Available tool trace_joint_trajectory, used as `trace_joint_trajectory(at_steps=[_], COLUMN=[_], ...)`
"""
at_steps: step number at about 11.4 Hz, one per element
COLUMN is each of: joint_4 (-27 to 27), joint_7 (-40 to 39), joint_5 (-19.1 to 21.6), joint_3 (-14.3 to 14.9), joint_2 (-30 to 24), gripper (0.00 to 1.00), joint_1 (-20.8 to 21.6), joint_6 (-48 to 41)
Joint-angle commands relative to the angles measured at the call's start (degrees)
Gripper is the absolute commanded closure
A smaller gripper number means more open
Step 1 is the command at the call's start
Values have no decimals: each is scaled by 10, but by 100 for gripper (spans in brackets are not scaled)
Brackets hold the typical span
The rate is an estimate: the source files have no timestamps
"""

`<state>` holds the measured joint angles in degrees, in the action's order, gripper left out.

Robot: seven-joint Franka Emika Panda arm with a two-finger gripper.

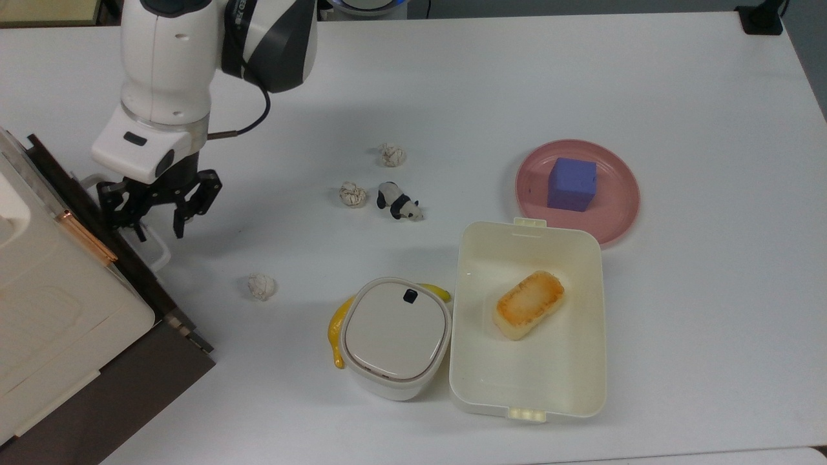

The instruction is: Slide open the drawer

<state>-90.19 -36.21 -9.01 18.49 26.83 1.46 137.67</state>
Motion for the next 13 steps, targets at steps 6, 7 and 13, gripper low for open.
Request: trace_joint_trajectory(at_steps=[6, 7, 13], joint_4=[-59, -57, -11], joint_7=[58, 184, 434], joint_5=[14, 36, 49], joint_3=[-18, -54, -208], joint_2=[-150, -177, -208], gripper=[38, 0, 0], joint_1=[110, 99, -38], joint_6=[-270, -304, -444])
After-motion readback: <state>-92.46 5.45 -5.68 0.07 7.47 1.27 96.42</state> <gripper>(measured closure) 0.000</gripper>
